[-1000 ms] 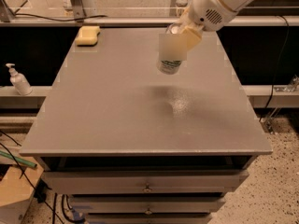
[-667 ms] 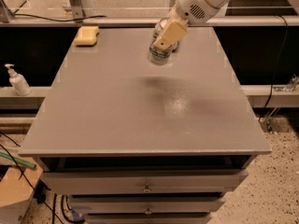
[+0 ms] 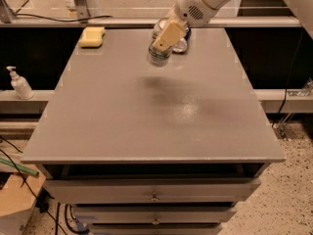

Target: Move 7up can near sponge

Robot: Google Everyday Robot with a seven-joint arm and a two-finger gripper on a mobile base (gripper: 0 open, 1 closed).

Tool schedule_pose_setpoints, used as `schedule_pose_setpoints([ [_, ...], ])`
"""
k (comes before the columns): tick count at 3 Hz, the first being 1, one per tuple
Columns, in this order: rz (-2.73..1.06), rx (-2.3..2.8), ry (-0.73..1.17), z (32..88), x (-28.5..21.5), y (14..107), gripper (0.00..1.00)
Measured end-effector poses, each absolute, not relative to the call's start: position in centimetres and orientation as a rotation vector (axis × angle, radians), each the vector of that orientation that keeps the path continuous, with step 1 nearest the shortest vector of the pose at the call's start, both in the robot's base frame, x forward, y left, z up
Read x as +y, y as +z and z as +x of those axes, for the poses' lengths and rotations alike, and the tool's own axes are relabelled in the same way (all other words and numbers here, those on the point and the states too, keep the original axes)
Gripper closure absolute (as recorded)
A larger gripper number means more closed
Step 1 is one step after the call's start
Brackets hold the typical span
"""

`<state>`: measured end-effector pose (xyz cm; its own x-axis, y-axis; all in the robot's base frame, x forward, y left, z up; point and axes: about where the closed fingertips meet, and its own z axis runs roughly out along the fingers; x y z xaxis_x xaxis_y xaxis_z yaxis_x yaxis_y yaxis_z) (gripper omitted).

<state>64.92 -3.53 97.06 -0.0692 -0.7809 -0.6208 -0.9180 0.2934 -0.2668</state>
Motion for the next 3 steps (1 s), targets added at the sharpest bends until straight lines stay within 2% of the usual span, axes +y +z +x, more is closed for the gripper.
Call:
schedule_pose_setpoints([
  [3, -1.539, 1.769, 0.247, 72.2, 2.6, 96.1, 1.00],
])
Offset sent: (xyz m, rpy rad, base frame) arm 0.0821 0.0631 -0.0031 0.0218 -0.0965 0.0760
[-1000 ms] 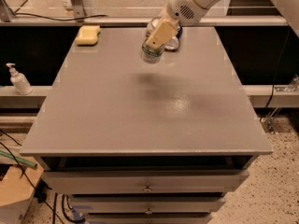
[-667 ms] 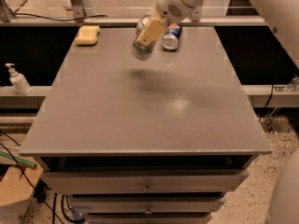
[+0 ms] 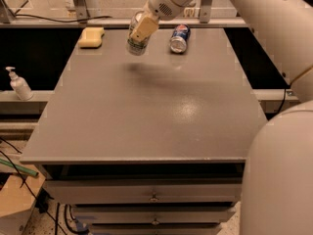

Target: Move 7up can near sponge

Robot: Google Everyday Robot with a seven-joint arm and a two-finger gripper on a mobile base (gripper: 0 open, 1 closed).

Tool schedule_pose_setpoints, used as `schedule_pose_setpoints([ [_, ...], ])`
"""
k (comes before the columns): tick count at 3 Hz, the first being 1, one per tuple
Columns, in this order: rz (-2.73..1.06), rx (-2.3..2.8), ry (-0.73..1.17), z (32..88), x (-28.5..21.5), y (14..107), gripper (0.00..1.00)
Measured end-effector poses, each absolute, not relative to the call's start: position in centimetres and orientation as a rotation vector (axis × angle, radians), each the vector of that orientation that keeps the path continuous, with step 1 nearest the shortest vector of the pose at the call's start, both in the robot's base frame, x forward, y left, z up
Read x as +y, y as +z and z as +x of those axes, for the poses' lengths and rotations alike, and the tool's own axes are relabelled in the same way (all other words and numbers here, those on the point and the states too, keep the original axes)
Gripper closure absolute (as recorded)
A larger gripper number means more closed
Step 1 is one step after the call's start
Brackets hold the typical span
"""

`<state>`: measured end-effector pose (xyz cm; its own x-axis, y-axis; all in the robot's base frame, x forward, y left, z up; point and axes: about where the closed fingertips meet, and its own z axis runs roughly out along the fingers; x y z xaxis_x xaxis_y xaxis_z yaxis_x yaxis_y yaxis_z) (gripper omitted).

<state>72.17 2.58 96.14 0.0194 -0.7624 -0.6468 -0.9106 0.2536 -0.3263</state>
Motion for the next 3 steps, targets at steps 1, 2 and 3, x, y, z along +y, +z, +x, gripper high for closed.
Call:
schedule_pose_setpoints([
  [1, -1.520, 1.764, 0.251, 74.3, 4.4, 95.6, 1.00],
  [2, -1.509, 1.765, 0.262, 76.1, 6.0, 95.0, 1.00],
  [3, -1.513, 1.776, 0.270, 77.4, 7.4, 94.2, 0.97],
])
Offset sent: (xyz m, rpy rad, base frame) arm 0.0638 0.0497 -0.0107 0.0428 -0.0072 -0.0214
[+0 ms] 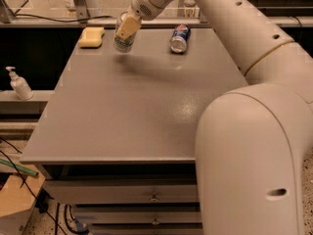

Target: Move 7up can near sponge

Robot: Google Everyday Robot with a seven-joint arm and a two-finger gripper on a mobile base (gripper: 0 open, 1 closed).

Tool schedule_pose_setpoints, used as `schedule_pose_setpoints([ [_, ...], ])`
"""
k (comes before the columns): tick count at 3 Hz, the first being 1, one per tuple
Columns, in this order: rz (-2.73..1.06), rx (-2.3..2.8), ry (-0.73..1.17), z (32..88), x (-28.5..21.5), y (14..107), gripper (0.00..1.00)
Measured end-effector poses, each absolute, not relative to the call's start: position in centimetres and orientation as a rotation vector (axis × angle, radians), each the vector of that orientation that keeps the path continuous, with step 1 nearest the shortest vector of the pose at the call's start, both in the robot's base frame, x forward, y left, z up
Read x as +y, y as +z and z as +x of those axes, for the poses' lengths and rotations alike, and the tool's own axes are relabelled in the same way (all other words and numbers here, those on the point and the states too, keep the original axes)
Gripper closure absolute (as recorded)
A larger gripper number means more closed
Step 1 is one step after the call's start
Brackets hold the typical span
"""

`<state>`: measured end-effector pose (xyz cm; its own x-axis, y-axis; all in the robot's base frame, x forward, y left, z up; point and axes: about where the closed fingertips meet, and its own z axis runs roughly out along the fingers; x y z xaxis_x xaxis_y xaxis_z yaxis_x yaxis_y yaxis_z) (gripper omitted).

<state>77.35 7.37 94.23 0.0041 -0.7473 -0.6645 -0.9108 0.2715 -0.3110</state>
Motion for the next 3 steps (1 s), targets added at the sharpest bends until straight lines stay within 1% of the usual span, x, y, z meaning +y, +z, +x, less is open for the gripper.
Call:
schedule_pose_setpoints([
  [1, -1.510, 1.793, 0.276, 78.3, 8.3, 93.6, 0.79],
  [3, -1.498, 1.800, 0.313, 79.9, 10.7, 92.9, 0.33],
])
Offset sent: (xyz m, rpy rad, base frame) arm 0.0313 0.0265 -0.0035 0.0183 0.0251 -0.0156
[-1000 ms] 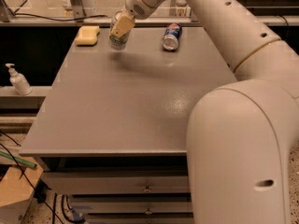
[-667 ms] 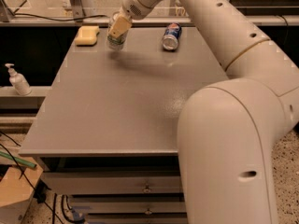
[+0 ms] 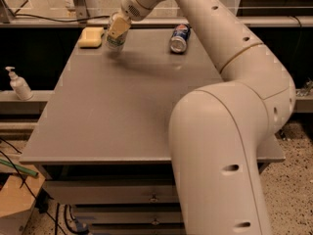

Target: Move 7up can near sponge

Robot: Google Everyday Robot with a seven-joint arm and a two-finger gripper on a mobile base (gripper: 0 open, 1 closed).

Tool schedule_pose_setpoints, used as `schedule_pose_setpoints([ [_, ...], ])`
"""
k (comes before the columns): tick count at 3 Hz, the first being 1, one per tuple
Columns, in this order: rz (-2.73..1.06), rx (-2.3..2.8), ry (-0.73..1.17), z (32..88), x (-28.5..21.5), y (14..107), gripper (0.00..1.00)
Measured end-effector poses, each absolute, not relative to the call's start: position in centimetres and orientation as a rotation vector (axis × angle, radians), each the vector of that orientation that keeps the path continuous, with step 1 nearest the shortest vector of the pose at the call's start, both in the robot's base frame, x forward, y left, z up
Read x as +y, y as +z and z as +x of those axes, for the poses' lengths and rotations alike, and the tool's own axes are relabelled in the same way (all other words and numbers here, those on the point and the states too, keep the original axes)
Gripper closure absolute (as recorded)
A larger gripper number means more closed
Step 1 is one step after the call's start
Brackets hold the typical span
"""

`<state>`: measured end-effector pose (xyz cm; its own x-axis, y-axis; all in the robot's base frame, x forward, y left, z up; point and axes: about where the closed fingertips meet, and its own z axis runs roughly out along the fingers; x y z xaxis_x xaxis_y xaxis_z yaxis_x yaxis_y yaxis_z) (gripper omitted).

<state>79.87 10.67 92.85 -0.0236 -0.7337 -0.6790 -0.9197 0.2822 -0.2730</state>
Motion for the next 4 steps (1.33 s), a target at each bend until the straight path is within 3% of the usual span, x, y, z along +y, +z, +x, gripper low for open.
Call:
schedule_pose_setpoints([
  [1, -1.489, 1.814, 0.337, 80.6, 11.5, 92.0, 0.10],
  [2, -1.489, 1.819, 0.358, 80.9, 12.3, 91.4, 0.01],
  [4, -1.467, 1.804, 0.406, 80.6, 12.3, 92.0, 0.00],
])
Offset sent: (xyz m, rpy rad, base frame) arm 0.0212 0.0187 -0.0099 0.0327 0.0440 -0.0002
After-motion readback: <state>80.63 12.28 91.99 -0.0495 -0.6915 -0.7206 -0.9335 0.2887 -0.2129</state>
